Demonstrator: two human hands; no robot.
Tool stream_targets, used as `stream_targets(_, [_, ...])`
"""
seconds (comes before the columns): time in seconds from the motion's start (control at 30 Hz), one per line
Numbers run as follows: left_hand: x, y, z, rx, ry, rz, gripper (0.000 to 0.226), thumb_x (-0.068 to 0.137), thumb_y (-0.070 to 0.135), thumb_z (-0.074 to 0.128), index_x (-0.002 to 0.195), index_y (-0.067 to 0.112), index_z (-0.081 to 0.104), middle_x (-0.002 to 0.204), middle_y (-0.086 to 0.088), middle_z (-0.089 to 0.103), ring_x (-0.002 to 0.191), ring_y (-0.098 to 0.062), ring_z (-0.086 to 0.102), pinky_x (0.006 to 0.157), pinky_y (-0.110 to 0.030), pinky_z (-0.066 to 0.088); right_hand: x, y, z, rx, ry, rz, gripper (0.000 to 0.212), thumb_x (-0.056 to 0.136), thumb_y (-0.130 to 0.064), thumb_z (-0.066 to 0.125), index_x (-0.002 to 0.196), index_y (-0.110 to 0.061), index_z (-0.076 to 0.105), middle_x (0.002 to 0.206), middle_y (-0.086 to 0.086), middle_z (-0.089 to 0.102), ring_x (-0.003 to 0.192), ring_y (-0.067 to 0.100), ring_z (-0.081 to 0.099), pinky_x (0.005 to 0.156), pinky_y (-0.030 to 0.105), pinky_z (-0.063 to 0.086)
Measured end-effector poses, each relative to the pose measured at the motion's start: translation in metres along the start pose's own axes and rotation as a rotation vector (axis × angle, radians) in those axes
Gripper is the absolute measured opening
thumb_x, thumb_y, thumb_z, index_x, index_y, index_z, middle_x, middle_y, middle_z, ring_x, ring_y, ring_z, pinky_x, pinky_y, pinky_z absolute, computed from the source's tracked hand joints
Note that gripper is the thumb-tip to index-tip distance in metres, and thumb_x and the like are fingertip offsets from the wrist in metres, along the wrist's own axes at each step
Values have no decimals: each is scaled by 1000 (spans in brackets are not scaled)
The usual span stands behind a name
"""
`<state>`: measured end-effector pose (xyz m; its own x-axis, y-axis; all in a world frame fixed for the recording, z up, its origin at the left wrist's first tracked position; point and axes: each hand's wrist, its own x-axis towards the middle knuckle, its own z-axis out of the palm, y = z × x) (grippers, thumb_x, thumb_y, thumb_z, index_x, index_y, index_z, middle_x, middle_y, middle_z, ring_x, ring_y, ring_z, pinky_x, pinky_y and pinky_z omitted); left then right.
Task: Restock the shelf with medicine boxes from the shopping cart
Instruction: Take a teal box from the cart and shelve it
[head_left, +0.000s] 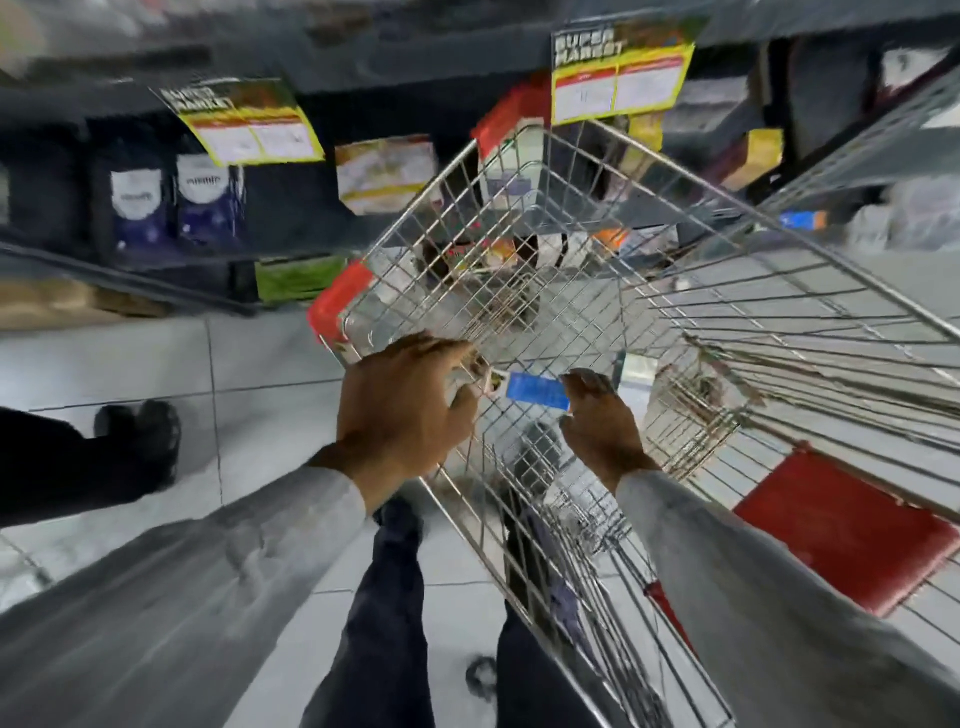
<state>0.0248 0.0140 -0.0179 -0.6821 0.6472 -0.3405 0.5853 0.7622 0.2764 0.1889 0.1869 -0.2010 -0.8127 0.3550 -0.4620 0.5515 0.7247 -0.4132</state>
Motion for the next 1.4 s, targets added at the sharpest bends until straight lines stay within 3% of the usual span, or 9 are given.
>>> stream_targets(0.13, [0,0,-1,6,16,-14,50,85,44,57,132,30,64,129,9,69,121,-13,62,93,-35,55,-2,-2,1,66,81,17,66,75,-7,61,140,-10,50,140,8,53,130,29,48,95,45,55])
stream_targets(0.23, [-1,2,-1,20,16,-22,50,85,44,58,133,30,64,129,10,69,120,-13,62,91,-33,52,-9,7,0,80,210,230,76,72,-11,67,143,-8,41,138,13,49,126,30,46,104,43,48])
stream_targets(0.37, [-1,3,-1,21,8,-24,50,85,44,58,133,30,64,127,10,70,119,-13,63,89,-32,52,-23,24,6,289,251,589,81,72,-21,79,140,-15,35,127,15,48,110,30,50,85,39,52])
stream_targets(0.57, [-3,3,-3,18,30,-5,50,87,45,58,135,30,61,128,10,70,119,-13,63,87,-31,51,-22,36,19,340,243,680,61,75,-21,79,122,-10,41,109,14,68,86,31,66,67,36,56])
stream_targets(0.87, [-18,16,-18,-138,14,46,54,90,40,54,143,26,53,136,1,63,123,-22,59,96,-37,53,-89,-39,-93,312,449,468,32,77,-18,69,95,-25,43,81,-6,57,66,9,54,53,22,38])
stream_targets(0.93, [-25,26,-43,-188,58,104,52,92,34,56,144,27,52,140,2,61,125,-19,58,98,-35,51,-106,-65,-133,306,496,479,35,72,-18,74,94,-22,47,84,-2,57,70,19,56,58,27,44])
stream_targets(1.07, [-33,46,-121,-282,241,230,53,92,34,54,144,30,52,144,7,59,132,-14,53,105,-36,48,-139,-121,-212,347,675,447,60,64,-35,75,120,-26,55,109,1,66,95,29,63,78,38,52])
stream_targets(1.27, [-54,69,-264,-361,552,402,51,97,35,56,146,29,51,149,8,54,139,-10,42,113,-30,36,-185,-205,-323,367,981,222,64,67,-42,75,127,-31,56,104,-10,59,88,17,56,73,30,39])
stream_targets(1.4, [-61,66,-348,-367,794,484,47,94,31,59,141,27,57,142,7,60,135,-11,50,112,-31,40,-198,-245,-392,418,1144,93,73,62,-42,71,133,-32,57,113,-8,63,93,17,62,77,30,47])
